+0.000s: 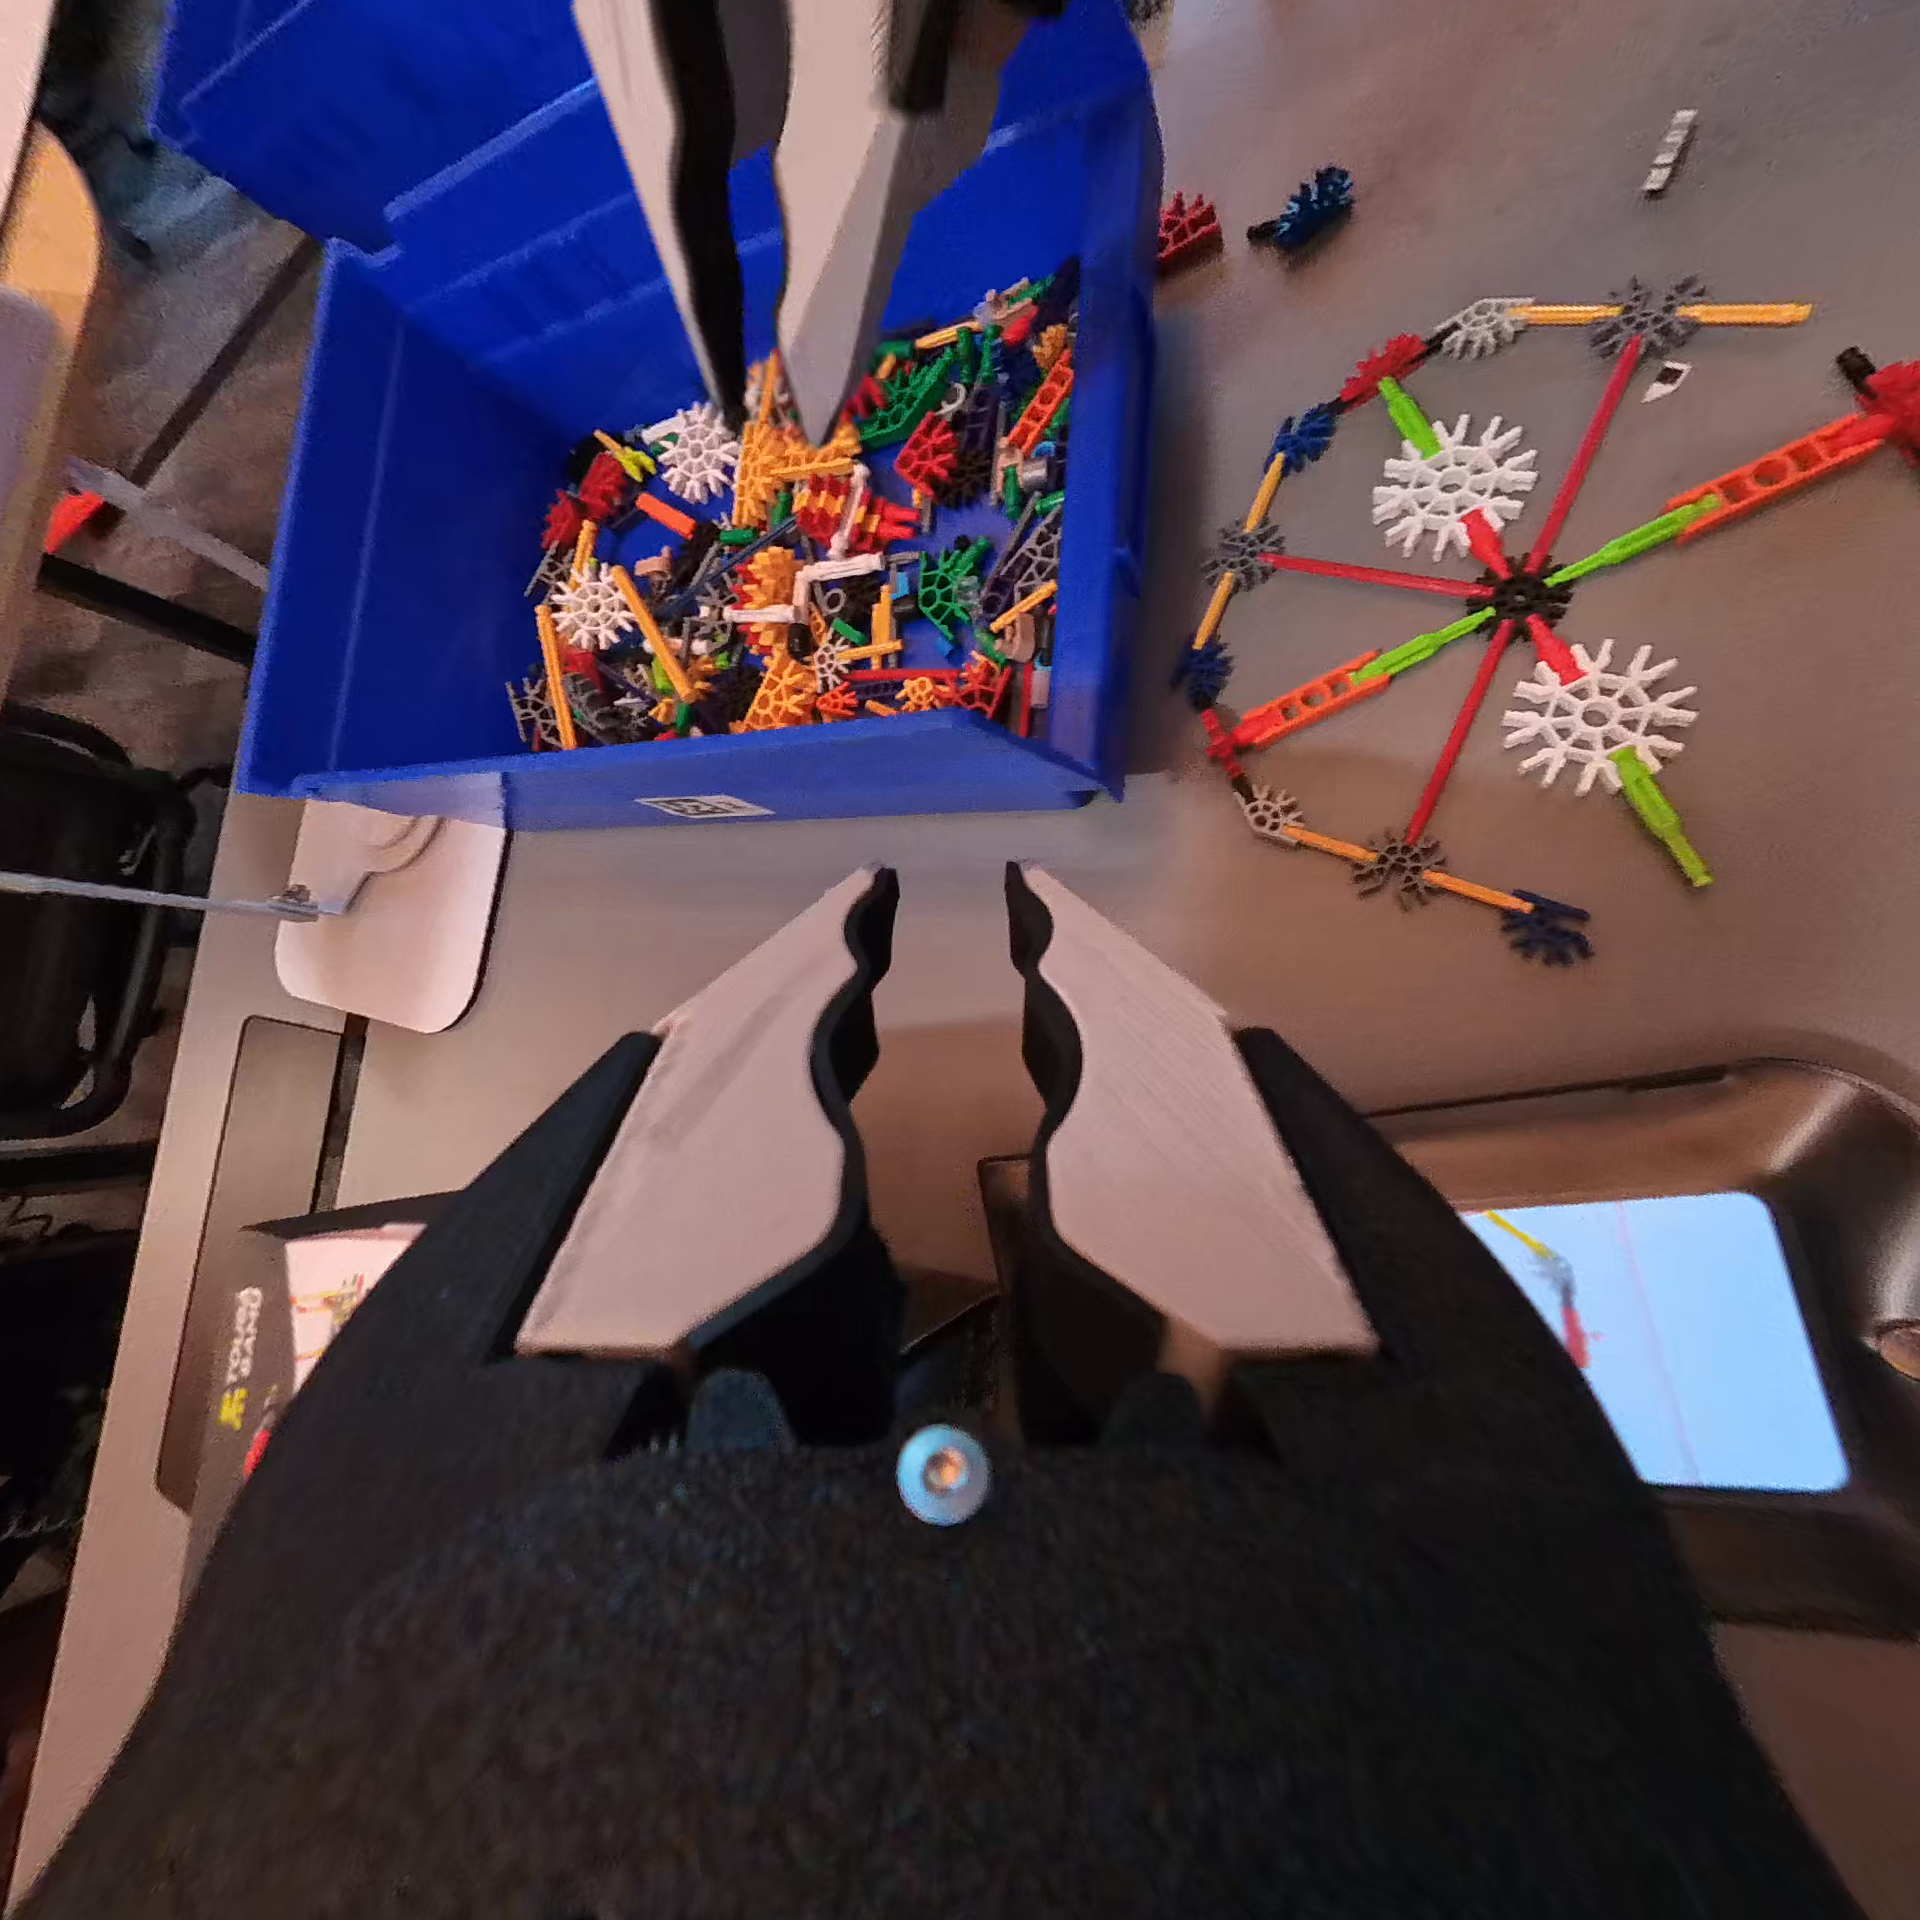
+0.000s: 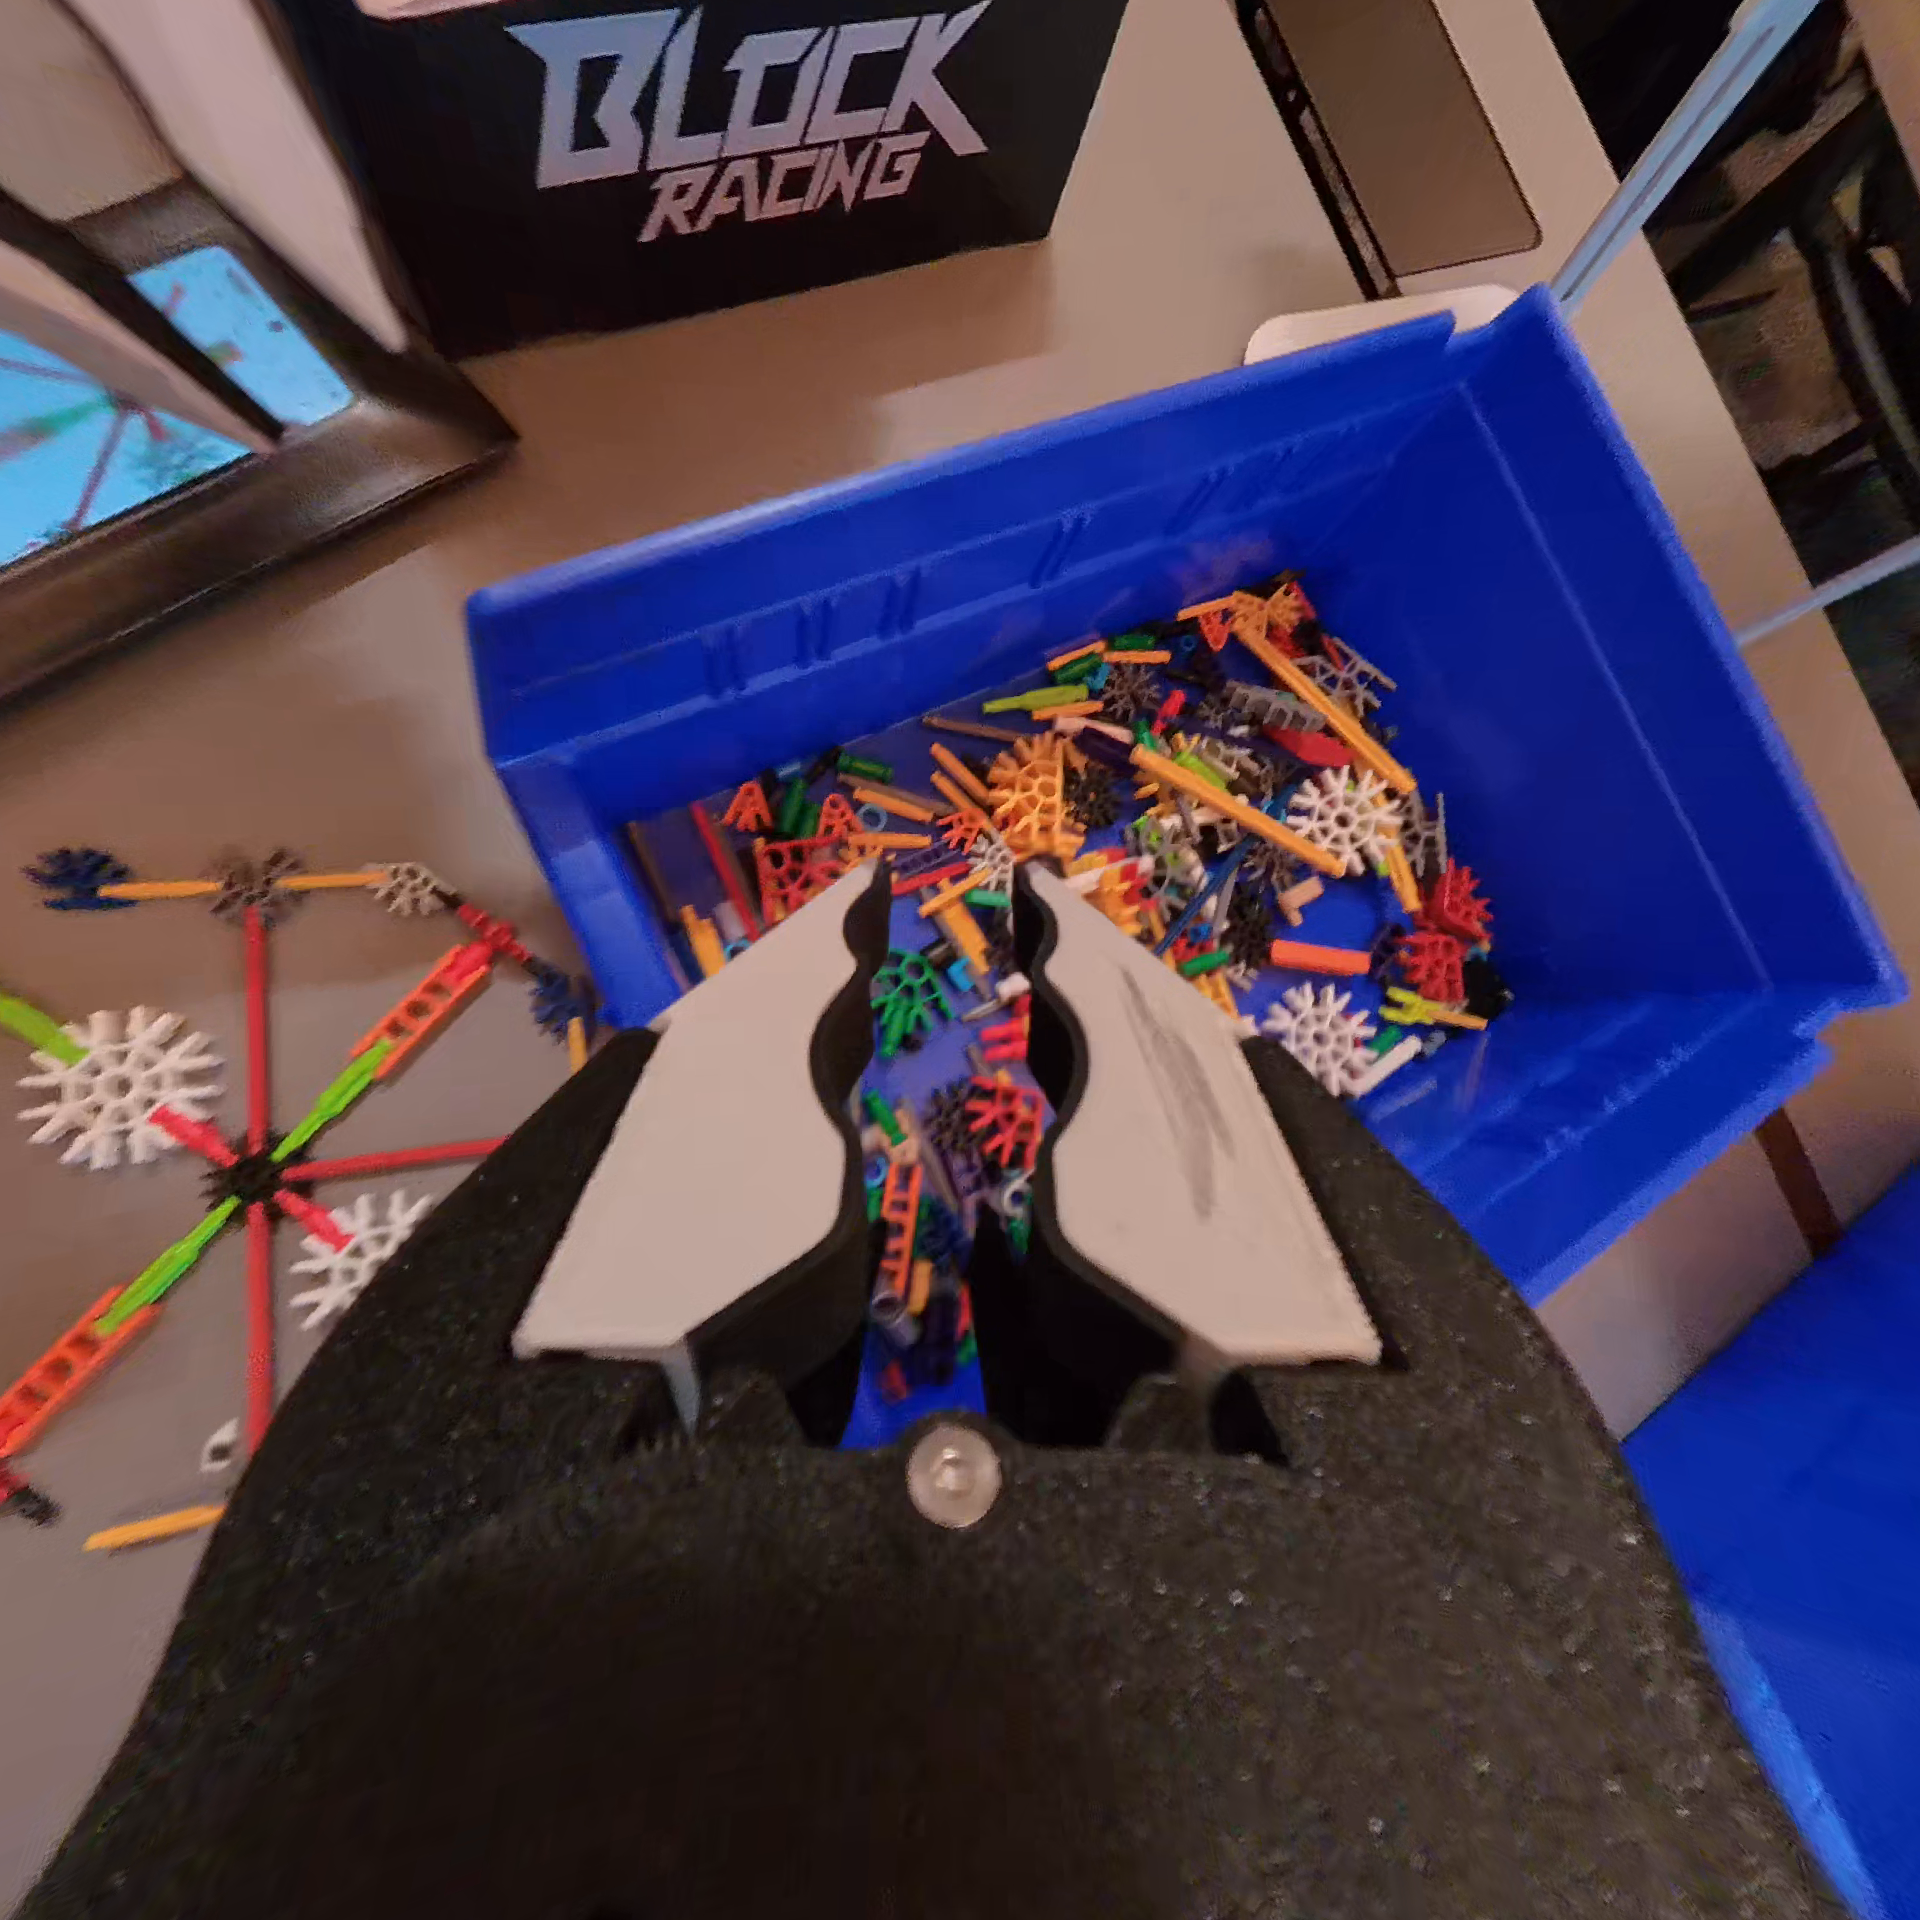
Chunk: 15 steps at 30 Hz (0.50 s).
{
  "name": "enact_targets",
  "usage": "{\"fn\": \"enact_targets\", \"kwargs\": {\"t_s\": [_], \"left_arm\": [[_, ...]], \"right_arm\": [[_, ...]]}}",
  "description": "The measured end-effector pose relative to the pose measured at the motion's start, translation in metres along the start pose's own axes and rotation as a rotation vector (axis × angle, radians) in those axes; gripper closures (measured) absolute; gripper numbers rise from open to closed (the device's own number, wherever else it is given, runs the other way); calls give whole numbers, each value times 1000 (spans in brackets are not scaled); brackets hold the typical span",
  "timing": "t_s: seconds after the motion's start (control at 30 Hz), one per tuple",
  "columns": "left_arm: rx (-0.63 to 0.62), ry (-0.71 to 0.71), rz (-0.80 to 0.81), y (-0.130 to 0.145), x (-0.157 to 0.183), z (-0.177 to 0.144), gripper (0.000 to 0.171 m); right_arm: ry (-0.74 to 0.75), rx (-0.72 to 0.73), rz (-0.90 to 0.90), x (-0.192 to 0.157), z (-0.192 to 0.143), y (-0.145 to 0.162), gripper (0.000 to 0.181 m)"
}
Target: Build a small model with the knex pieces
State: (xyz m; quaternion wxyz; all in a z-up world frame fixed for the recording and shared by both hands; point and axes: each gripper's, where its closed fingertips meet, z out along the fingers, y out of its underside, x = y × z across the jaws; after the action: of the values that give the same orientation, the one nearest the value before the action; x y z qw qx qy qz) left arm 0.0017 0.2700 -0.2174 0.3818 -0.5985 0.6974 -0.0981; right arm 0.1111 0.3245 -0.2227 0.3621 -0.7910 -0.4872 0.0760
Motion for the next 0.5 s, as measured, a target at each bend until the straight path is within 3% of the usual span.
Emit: {"fn": "enact_targets", "kwargs": {"t_s": [0.27,0.5], "left_arm": [[49,-87,-36,4,-18,-3,152],[128,-136,-69,0,-42,-6,153]], "right_arm": [[-40,-159,-45,48,60,-21,161],[-137,-282,-45,66,107,-7,165]]}}
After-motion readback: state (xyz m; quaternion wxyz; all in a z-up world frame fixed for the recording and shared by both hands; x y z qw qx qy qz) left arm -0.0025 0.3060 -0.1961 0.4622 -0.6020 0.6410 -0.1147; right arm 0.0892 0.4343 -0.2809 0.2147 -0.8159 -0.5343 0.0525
